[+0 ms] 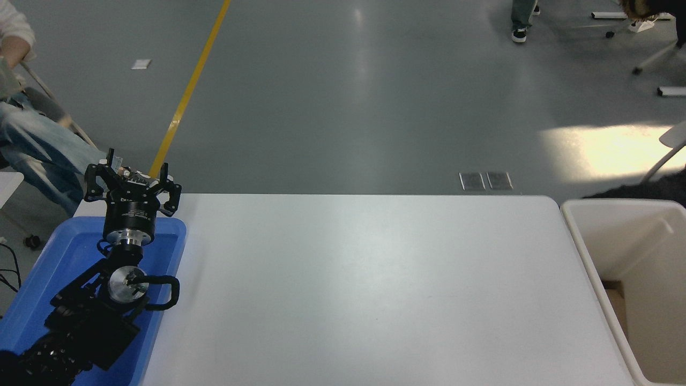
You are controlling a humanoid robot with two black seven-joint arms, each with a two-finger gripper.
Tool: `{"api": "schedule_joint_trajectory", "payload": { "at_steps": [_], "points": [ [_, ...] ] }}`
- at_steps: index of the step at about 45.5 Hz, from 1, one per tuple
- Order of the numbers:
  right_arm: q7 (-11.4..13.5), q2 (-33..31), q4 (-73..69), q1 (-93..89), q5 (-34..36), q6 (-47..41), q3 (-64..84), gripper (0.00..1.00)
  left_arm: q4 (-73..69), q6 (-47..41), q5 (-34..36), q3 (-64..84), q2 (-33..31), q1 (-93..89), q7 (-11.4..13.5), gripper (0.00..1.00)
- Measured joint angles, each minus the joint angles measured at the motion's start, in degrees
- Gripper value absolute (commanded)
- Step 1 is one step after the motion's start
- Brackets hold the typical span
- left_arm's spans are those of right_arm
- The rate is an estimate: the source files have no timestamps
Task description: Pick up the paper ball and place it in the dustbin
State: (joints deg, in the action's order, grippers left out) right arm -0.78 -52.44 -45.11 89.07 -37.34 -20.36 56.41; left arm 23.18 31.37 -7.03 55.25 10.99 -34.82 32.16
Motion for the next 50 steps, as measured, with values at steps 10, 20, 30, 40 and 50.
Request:
{"api": "schedule_joint_trajectory", "payload": {
  "at_steps": [10, 20, 30, 40, 50],
  "points": [
    [-0.72, 3.03, 11.27, -20.11, 7.72, 5.31, -10.15, 0.0, 0.0, 0.0, 0.0, -0.04, 0.0, -0.06, 0.0, 0.99],
    [-0.76, 11.11, 21.89, -36.91, 21.57, 10.7, -14.32, 0.0, 0.0, 0.0, 0.0, -0.05, -0.01, -0.07, 0.0, 0.99],
    [-0.65, 18.44, 26.47, -46.08, 29.4, 15.29, -15.79, 0.0, -0.01, -0.09, -0.01, -0.06, -0.07, -0.08, 0.0, 0.99],
    [-0.6, 22.25, 28.18, -49.74, 33.14, 18.07, -17.02, 1.0, -0.01, -0.13, -0.01, -0.06, -0.09, -0.07, 0.0, 0.99],
    [-0.57, 23.38, 28.54, -50.47, 34.51, 19.05, -17.92, 1.0, -0.01, -0.14, 0.0, -0.06, -0.09, -0.08, 0.0, 0.99]
  ]
}}
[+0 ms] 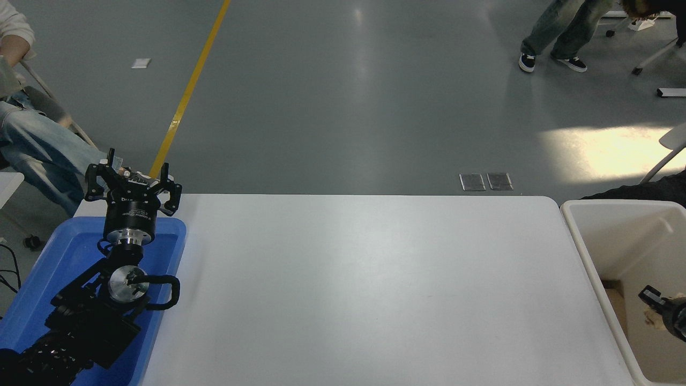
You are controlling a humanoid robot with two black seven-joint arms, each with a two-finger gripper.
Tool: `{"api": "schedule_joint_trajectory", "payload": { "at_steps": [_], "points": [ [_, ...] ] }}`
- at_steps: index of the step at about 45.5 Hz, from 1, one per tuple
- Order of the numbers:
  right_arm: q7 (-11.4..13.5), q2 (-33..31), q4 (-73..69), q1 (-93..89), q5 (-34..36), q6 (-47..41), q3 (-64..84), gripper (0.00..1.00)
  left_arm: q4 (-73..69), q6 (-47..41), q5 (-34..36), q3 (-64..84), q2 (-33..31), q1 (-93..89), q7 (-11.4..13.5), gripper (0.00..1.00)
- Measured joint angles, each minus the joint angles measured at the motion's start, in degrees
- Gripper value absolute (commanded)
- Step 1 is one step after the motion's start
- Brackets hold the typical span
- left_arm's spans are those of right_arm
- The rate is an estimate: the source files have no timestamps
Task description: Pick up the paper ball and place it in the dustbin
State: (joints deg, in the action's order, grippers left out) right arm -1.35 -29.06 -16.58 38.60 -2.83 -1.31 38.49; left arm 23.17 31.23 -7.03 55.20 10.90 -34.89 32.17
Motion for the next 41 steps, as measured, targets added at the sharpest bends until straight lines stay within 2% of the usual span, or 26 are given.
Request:
{"api": "schedule_joint_trajectory", "payload": {
  "at_steps": [12, 22, 28, 41],
  "points": [
    [-0.02, 0.0, -0.39, 1.38, 0.24, -0.01, -0.32, 1.0, -0.02, 0.0, 0.01, 0.0, 0.0, 0.0, 0.0, 0.99],
    [-0.06, -2.71, -2.94, 5.8, -1.23, -0.9, 1.06, 1.0, 0.01, 0.0, 0.01, 0.04, 0.0, 0.0, 0.0, 0.99],
    [-0.08, -6.32, -8.45, 11.84, -5.01, -1.44, 3.42, 1.0, 0.03, 0.0, 0.02, 0.07, -0.01, 0.0, 0.0, 0.99],
    [-0.03, -15.46, -28.42, 30.56, -18.14, -3.14, 6.06, 1.0, 0.03, 0.06, 0.01, 0.06, 0.05, 0.0, 0.0, 0.99]
  ]
}}
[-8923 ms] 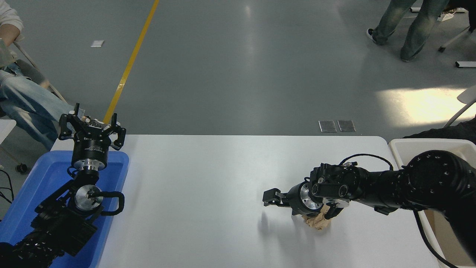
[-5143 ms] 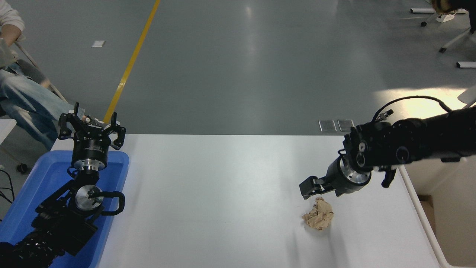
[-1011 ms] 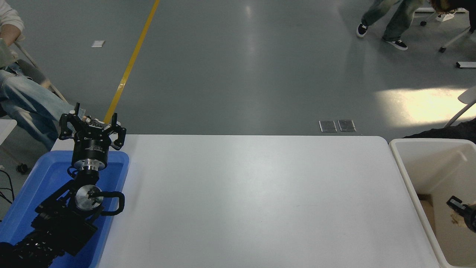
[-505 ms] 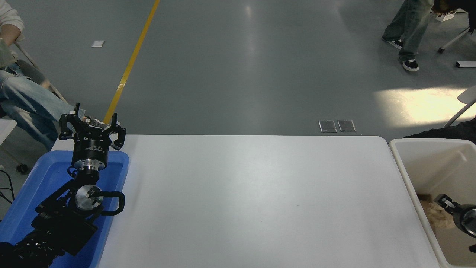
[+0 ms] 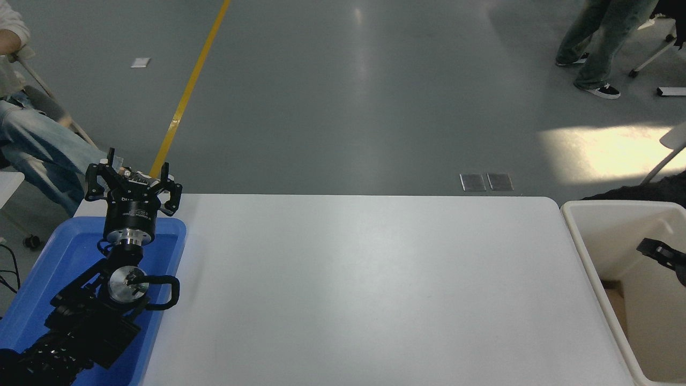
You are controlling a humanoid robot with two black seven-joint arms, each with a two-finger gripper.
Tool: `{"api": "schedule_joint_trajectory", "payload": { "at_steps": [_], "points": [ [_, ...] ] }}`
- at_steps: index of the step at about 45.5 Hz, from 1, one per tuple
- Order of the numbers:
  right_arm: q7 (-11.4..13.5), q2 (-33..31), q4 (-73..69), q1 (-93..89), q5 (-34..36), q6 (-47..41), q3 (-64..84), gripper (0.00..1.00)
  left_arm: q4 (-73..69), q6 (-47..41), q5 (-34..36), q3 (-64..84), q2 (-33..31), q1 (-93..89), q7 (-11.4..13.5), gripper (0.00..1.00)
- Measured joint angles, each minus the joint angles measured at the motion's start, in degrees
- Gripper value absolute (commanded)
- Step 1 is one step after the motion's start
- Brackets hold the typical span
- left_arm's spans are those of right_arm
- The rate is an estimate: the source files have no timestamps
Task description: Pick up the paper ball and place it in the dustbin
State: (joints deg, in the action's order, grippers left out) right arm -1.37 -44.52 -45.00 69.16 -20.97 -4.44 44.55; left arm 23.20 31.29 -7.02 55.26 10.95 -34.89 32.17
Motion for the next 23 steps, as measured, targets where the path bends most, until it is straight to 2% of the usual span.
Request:
{"api": "schedule_joint_trajectory", "payload": {
  "at_steps": [10, 15, 23],
  "points": [
    [0.4, -2.38, -14.41, 16.74, -4.2, -11.78, 2.09, 1.0, -0.01, 0.02, 0.03, -0.05, 0.04, -0.01, 0.0, 0.99],
    [0.51, -1.28, -19.84, 24.73, -5.03, -17.95, 5.25, 1.0, 0.0, 0.02, 0.05, -0.06, 0.03, -0.01, 0.0, 0.99],
    [0.55, 2.47, -27.27, 34.97, -3.82, -23.1, 11.29, 1.0, 0.0, 0.01, 0.06, -0.07, 0.04, 0.0, 0.0, 0.99]
  ]
}}
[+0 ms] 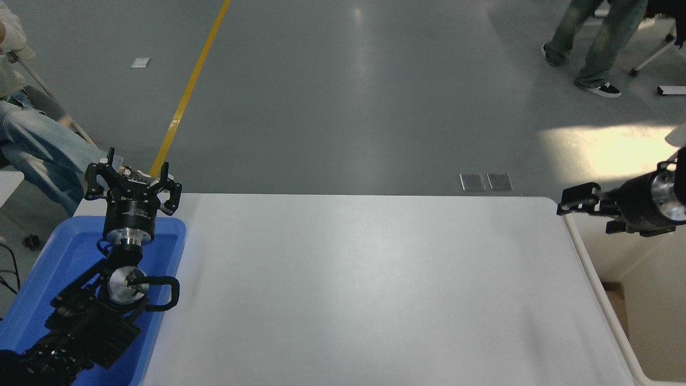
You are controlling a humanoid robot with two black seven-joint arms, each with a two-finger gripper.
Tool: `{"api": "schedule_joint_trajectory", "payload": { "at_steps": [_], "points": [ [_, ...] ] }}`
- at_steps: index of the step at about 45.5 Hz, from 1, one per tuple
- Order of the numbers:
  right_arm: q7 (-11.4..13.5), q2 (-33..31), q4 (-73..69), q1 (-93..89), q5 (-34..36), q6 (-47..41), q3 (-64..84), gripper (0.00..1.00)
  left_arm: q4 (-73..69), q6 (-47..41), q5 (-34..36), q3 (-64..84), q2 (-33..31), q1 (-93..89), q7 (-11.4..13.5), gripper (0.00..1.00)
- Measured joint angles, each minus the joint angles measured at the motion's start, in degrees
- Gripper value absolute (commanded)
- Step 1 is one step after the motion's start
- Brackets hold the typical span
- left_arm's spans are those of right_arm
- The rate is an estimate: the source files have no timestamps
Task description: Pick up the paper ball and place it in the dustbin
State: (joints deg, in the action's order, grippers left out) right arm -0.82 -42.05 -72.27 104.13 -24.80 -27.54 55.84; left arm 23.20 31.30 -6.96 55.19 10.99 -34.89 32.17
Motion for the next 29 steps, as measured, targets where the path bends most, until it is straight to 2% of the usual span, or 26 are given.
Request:
{"api": "schedule_joint_trajectory", "payload": {
  "at_steps": [16, 29],
  "points": [
    [0.1, 9.75, -17.51, 23.49, 8.18, -7.4, 11.75, 1.0, 0.0, -0.01, 0.01, 0.0, 0.06, 0.08, 0.0, 0.99],
    [0.07, 16.32, -22.77, 32.67, 14.8, -11.52, 14.42, 1.0, 0.0, -0.02, -0.01, 0.0, 0.03, 0.08, -0.01, 0.99]
  ]
}}
